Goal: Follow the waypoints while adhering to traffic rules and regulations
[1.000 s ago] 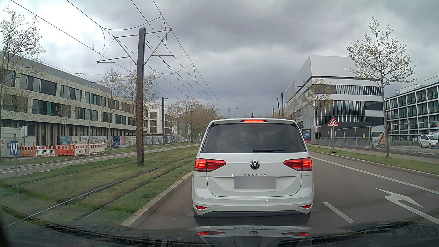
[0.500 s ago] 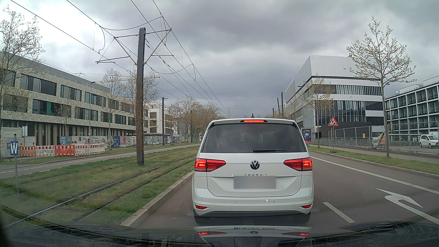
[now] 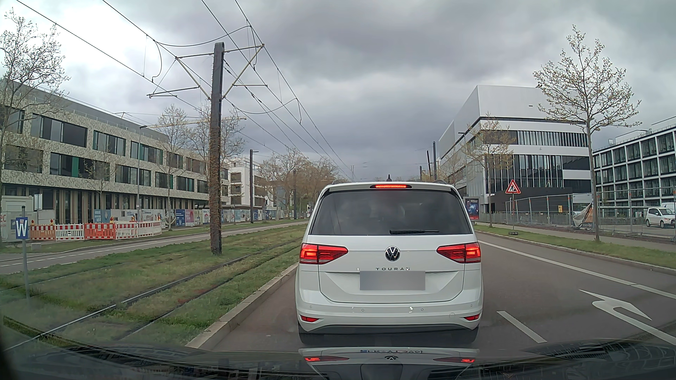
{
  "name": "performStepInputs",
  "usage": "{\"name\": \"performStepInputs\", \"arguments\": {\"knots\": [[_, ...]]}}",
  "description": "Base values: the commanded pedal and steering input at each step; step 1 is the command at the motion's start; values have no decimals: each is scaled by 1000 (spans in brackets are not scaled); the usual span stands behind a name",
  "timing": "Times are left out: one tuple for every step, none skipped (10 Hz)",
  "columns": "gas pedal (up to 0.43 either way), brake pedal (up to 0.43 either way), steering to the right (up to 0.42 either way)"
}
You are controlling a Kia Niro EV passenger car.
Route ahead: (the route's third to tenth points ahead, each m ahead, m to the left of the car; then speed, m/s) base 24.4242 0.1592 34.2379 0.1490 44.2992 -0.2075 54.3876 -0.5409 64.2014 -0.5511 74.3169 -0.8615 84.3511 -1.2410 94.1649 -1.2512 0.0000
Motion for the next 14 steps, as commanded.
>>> {"name": "performStepInputs", "arguments": {"knots": [[0,256,10],[0,256,8],[0,256,7],[0,256,6],[0,256,4],[0,256,4],[0,256,4],[0,256,4],[0,256,3],[0,256,2],[0,256,2],[0,256,2],[0,250,1],[0,256,1]]}}
